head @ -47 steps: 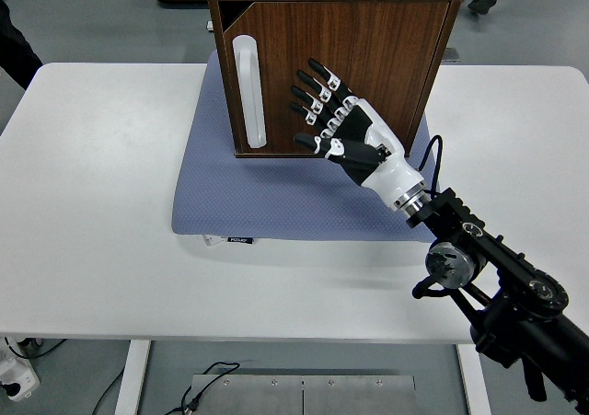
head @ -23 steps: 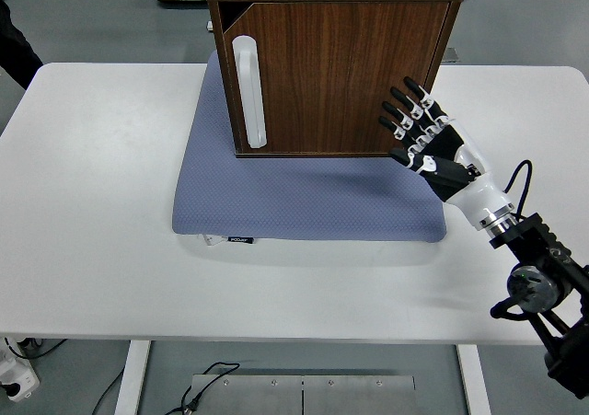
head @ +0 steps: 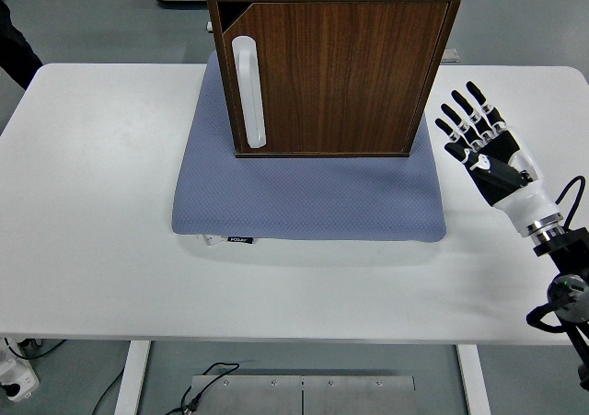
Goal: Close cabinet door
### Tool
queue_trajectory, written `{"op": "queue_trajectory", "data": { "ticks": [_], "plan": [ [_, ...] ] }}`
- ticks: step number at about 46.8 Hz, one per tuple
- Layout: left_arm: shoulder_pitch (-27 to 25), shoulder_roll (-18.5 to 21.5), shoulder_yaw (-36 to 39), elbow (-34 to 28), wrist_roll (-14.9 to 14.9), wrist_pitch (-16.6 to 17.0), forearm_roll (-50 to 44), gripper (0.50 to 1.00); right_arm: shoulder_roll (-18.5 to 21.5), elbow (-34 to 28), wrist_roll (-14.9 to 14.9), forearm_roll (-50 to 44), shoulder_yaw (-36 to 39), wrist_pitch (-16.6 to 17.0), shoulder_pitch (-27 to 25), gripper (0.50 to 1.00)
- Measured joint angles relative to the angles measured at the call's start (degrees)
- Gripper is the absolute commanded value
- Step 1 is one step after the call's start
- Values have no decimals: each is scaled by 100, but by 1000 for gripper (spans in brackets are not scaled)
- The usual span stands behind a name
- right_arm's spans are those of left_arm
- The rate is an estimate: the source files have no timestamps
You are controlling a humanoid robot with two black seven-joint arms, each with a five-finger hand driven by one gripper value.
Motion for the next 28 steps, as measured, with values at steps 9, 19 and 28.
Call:
{"op": "queue_trajectory", "data": {
  "ticks": [9,19,28],
  "plan": [
    [1,0,-1,2,0,0,0,1000,52,-374,0,203,196,-76,39,1000],
    [0,0,-1,4,0,0,0,1000,196,-1082,-24,305,391,-79,249,1000],
    [0,0,-1,4,0,0,0,1000,228,-1647,-36,553,399,-101,549,1000]
  ]
}}
